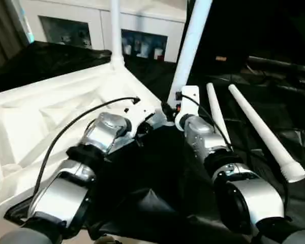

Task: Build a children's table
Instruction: Rotate leg to tighten

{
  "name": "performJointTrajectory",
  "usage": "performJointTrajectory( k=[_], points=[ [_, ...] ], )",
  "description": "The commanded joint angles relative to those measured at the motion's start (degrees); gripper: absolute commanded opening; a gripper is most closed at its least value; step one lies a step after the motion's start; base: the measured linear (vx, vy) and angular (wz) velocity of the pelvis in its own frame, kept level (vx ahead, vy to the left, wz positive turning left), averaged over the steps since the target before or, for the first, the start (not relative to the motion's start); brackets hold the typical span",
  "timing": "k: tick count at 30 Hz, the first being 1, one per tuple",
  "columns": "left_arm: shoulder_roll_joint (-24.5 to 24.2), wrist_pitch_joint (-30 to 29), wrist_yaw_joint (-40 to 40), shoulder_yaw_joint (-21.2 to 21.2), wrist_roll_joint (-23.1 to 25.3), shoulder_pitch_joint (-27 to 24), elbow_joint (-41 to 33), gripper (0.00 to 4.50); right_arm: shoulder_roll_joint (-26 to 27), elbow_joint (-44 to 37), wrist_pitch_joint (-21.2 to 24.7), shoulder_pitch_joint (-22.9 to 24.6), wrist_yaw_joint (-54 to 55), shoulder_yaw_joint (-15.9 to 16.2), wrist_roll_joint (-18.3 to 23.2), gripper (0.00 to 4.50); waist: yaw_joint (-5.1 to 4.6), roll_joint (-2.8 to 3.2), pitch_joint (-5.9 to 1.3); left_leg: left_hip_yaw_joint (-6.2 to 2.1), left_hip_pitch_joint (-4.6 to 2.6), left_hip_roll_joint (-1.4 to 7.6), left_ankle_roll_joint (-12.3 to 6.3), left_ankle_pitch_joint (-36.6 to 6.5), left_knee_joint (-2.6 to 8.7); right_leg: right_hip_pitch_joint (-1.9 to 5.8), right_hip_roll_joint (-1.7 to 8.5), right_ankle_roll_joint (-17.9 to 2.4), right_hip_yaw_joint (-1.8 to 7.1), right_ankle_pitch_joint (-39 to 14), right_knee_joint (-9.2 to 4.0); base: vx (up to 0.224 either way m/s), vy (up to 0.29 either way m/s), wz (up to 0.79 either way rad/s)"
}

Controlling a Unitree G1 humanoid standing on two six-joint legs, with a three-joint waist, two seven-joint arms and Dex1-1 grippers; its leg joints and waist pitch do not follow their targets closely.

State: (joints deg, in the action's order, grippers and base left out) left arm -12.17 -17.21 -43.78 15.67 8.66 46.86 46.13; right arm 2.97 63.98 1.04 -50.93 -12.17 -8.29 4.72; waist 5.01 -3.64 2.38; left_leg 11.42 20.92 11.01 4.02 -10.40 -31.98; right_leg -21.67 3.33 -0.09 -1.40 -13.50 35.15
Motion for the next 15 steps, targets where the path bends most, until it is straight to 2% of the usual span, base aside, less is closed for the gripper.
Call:
performJointTrajectory(
  k=[1,2,3,4,5,6,7,9,10,12,14,15],
  points=[
    [0.1,4.9,-4.7,1.6,-1.3,-1.0,-6.2,0.00,0.2,-0.4,2.1,3.3,-9.2,3.6,0.3,3.75,0.33,0.68,-3.19,-1.37,-0.81,2.78,-1.76,-4.0,3.19,2.26,4.94,-12.5,2.20,9.5,-2.79,0.000,0.000,0.00],
    [-1.0,6.5,-7.7,2.1,-2.1,-2.4,-8.3,0.00,-1.5,-3.5,2.6,4.8,-13.2,4.7,0.5,3.84,0.25,0.65,-3.40,-1.21,-0.48,2.60,-3.55,-0.9,2.80,2.51,4.72,-13.2,2.15,15.6,-2.25,0.000,0.000,0.00],
    [-1.8,6.8,-9.0,2.4,-2.4,-3.3,-9.5,0.00,-2.7,-5.8,3.1,6.0,-15.9,5.3,0.8,3.92,0.41,0.64,-3.46,-0.99,-0.66,2.47,-5.00,0.2,2.42,2.30,4.50,-13.8,2.13,19.8,-2.03,0.000,0.000,0.00],
    [-1.8,6.8,-9.0,2.4,-2.4,-3.3,-9.5,0.00,-2.7,-5.8,3.1,6.0,-15.9,5.3,0.8,4.00,0.45,0.32,-3.57,-0.98,-0.58,2.44,-6.05,1.5,2.29,2.54,4.46,-14.5,2.01,22.4,-1.68,0.000,0.000,0.00],
    [-3.0,9.8,-11.6,2.5,-3.5,-5.0,-11.6,0.00,-5.4,-11.0,4.5,8.7,-21.4,6.1,1.9,4.10,0.47,0.41,-3.59,-0.98,-0.62,2.47,-6.41,1.9,2.25,2.52,4.43,-14.6,1.97,23.1,-1.65,0.000,0.000,0.00],
    [-3.3,10.8,-12.4,2.4,-4.0,-5.6,-12.2,0.00,-6.2,-12.5,4.8,9.5,-23.1,6.4,2.0,4.20,0.69,0.31,-3.62,-0.97,-0.66,2.51,-7.27,2.7,2.04,2.67,4.24,-14.4,1.83,25.1,-1.49,0.000,0.000,0.00],
    [-4.4,11.1,-14.7,2.6,-4.8,-6.9,-14.2,0.00,-8.6,-16.9,5.8,12.0,-28.4,8.2,2.3,4.29,0.64,-0.14,-3.68,-0.97,-0.78,2.64,-7.58,3.3,2.04,2.75,4.11,-14.6,1.63,25.7,-1.48,0.000,0.000,0.00],
    [-4.8,11.5,-15.4,2.7,-5.1,-7.3,-14.8,0.00,-9.3,-18.2,6.0,12.8,-29.9,8.8,2.4,4.36,0.91,0.15,-3.61,-0.85,-0.83,2.78,-7.85,3.7,1.85,2.48,4.33,-15.1,1.59,24.9,-1.28,0.000,0.000,0.00],
    [-6.2,11.3,-18.3,3.0,-6.2,-9.1,-17.7,0.00,-12.9,-24.4,7.0,16.3,-37.2,11.7,2.9,4.44,1.34,0.01,-3.42,-0.88,-0.70,2.87,-7.65,3.4,1.86,2.70,4.25,-14.9,1.41,23.5,-1.39,0.000,0.000,0.00],
    [-6.8,11.4,-19.4,3.0,-6.6,-9.9,-19.0,0.00,-14.5,-27.0,7.2,17.7,-40.0,12.9,2.8,4.44,1.58,-0.01,-3.28,-0.73,-0.61,2.99,-7.52,2.2,1.86,2.57,4.31,-14.5,1.42,21.7,-1.52,0.000,0.000,0.00],
    [-8.7,12.9,-22.7,3.1,-7.8,-12.1,-21.9,0.00,-19.2,-33.6,7.8,21.3,-47.1,16.1,2.5,4.44,1.88,-0.03,-2.87,-0.64,-0.79,3.25,-5.79,-2.4,2.23,2.13,4.59,-14.1,1.39,12.2,-2.23,0.000,0.000,0.00],
    [-8.8,12.9,-22.9,3.0,-7.9,-12.2,-22.0,0.00,-19.4,-33.9,7.9,21.5,-47.4,16.3,2.6,4.44,2.07,0.01,-2.91,-0.67,-0.84,3.34,-5.36,-3.2,2.21,2.20,4.76,-13.7,1.41,10.5,-2.33,0.000,0.000,0.00]
  ],
)
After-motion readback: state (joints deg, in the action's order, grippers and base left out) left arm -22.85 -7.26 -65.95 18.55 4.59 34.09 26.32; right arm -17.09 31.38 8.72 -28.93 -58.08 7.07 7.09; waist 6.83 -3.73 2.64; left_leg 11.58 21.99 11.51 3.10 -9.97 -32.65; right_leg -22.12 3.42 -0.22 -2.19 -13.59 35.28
